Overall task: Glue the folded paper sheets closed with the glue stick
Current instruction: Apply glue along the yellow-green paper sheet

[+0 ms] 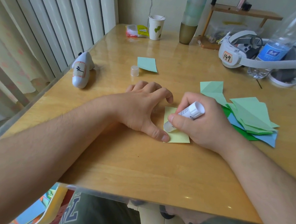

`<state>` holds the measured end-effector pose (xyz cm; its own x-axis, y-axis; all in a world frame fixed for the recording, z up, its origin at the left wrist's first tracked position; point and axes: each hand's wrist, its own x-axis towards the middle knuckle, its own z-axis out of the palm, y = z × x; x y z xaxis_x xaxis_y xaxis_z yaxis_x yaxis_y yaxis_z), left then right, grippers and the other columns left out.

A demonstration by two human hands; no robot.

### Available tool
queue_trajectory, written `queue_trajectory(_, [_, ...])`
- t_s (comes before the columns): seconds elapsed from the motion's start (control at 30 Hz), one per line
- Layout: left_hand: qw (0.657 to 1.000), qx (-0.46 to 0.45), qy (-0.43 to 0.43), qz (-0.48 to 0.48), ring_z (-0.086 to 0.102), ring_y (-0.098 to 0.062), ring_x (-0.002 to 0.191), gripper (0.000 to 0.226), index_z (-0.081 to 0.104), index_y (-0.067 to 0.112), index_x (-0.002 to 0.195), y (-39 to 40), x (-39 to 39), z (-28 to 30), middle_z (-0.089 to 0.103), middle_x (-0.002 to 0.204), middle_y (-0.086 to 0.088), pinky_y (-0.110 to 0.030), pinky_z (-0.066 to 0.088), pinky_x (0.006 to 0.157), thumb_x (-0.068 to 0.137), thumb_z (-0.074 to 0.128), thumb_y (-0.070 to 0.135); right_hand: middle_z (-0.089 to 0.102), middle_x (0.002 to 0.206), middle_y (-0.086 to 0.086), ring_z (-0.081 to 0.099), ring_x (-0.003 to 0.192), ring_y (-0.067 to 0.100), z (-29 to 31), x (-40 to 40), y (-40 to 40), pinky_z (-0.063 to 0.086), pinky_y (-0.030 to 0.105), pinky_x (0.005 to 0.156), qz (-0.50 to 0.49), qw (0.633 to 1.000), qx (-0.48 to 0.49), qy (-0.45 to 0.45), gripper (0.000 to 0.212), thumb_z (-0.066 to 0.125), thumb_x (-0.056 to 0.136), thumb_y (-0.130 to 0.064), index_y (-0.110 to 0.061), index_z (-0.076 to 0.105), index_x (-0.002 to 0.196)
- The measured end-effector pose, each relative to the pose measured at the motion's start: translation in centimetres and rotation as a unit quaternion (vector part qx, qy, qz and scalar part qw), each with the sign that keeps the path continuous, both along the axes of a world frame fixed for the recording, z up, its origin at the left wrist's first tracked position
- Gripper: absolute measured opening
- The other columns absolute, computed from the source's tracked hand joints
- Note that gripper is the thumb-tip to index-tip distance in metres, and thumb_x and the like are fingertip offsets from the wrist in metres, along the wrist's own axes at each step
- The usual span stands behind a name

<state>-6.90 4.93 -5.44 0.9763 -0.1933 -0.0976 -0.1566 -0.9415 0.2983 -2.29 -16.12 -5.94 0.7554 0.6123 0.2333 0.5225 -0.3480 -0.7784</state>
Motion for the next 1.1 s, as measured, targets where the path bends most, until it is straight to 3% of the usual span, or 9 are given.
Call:
queue_trajectory(0.17, [1.0,-0.002,-0.001,0.001,0.022,-0.015,0.13,0.098,0.032,0.053,0.132,0.0,0.0,0.0,0.029,0.135,0.016,-0.044,0.026,0.117,0.049,0.069,0.091,0.05,0.058,-0.013,0.043,0.058,0.006,0.1,0.1,0.0,0.035,0.023,0.053,0.015,1.0,-0.002,0.008,0.027,0.076,0.073,-0.038,-0.02,0.056,0.073])
queue_trajectory(0.3, [1.0,-0.002,-0.002,0.001,0.021,-0.012,0.124,0.097,0.032,0.052,0.131,0.0,0.0,0.1,0.028,0.133,0.017,-0.044,0.026,0.116,0.051,0.071,0.089,0.05,0.059,-0.01,0.042,0.057,0.007,0.7,0.5,-1.0,0.033,0.026,0.053,0.027,0.999,-0.023,0.012,0.026,0.075,0.071,-0.036,-0.019,0.055,0.073])
queue_trajectory(0.53, [1.0,-0.002,-0.004,-0.004,0.021,-0.013,0.126,0.094,0.032,0.053,0.13,0.0,0.0,0.0,0.028,0.134,0.016,-0.042,0.027,0.115,0.053,0.072,0.088,0.056,0.071,0.014,0.042,0.058,0.013,0.9,1.0,-2.0,0.034,0.033,0.057,0.015,0.999,-0.044,0.01,0.028,0.073,0.07,-0.032,-0.015,0.051,0.072])
queue_trajectory(0.8, [1.0,0.003,-0.006,-0.005,0.022,-0.014,0.128,0.094,0.031,0.053,0.13,0.0,0.0,0.0,0.028,0.135,0.016,-0.042,0.027,0.114,0.054,0.073,0.088,0.052,0.065,0.006,0.04,0.056,0.007,0.8,1.2,-2.0,0.032,0.022,0.052,0.006,0.999,-0.047,-0.001,0.027,0.072,0.07,-0.033,-0.016,0.05,0.07])
queue_trajectory(0.93, [1.0,0.003,0.002,-0.005,0.023,-0.016,0.128,0.096,0.031,0.053,0.131,0.1,0.1,0.1,0.028,0.136,0.016,-0.043,0.027,0.115,0.052,0.07,0.091,0.045,0.059,-0.005,0.038,0.057,0.009,0.7,1.5,-2.0,0.03,0.023,0.051,0.007,0.999,-0.032,0.011,0.026,0.071,0.071,-0.03,-0.015,0.05,0.068])
queue_trajectory(1.1, [1.0,0.0,0.007,-0.005,0.023,-0.016,0.128,0.096,0.031,0.054,0.13,0.1,0.0,0.1,0.028,0.136,0.017,-0.044,0.027,0.115,0.051,0.068,0.092,0.03,0.055,-0.004,0.029,0.053,0.014,0.6,2.1,-1.7,0.026,0.025,0.049,-0.027,0.989,0.098,0.104,0.035,0.068,0.073,-0.019,-0.01,0.036,0.064])
